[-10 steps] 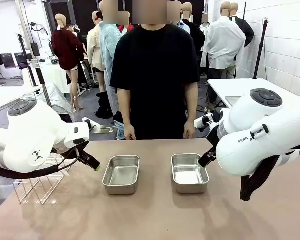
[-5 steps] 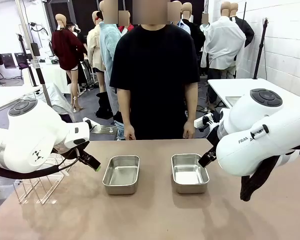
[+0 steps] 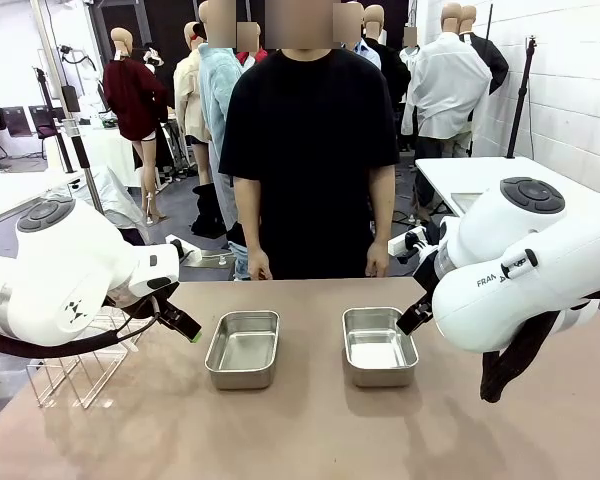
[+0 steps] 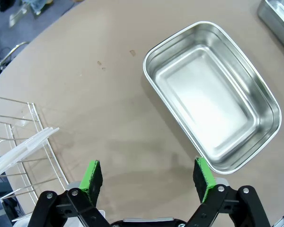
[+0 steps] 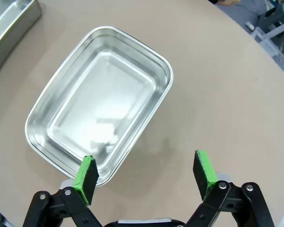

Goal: Place the bread in airtight containers.
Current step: Lift both Airtight Container.

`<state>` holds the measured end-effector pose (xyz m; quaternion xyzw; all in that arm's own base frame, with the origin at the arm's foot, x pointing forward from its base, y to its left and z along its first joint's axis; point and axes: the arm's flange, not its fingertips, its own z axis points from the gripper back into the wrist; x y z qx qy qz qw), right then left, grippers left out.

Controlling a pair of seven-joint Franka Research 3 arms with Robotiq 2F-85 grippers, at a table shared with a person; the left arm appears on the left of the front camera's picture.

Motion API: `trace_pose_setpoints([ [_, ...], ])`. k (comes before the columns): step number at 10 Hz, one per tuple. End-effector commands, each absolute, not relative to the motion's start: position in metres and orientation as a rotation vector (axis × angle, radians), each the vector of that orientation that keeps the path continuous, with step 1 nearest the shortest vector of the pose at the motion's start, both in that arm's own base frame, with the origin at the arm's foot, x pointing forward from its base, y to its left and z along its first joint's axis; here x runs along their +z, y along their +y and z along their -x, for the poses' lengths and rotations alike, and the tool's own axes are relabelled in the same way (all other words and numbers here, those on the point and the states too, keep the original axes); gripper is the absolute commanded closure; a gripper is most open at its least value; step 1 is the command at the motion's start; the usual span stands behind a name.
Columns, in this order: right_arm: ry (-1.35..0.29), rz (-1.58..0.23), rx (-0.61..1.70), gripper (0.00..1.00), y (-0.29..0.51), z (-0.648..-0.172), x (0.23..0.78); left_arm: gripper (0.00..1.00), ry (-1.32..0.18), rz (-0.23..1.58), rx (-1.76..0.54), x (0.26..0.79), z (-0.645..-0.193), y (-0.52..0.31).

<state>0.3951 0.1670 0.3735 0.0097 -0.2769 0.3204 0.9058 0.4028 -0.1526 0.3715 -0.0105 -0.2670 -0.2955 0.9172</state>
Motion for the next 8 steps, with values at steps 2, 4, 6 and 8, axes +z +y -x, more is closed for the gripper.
trace_pose_setpoints([
  [2,-0.572,-0.020,0.661,0.00,0.167,-0.395,0.373,0.00,-0.549,0.021,-0.605,0.372,-0.403,-0.151],
  [4,-0.572,-0.020,0.662,0.00,0.167,-0.395,0.374,0.00,-0.549,0.022,-0.608,0.372,-0.403,-0.153],
  [6,-0.585,0.048,0.654,0.00,0.166,-0.387,0.394,0.00,-0.609,0.034,-0.612,0.412,-0.389,-0.144],
  [8,-0.621,-0.004,0.688,0.00,0.160,-0.371,0.425,0.00,-0.644,0.117,-0.578,0.458,-0.373,-0.124],
])
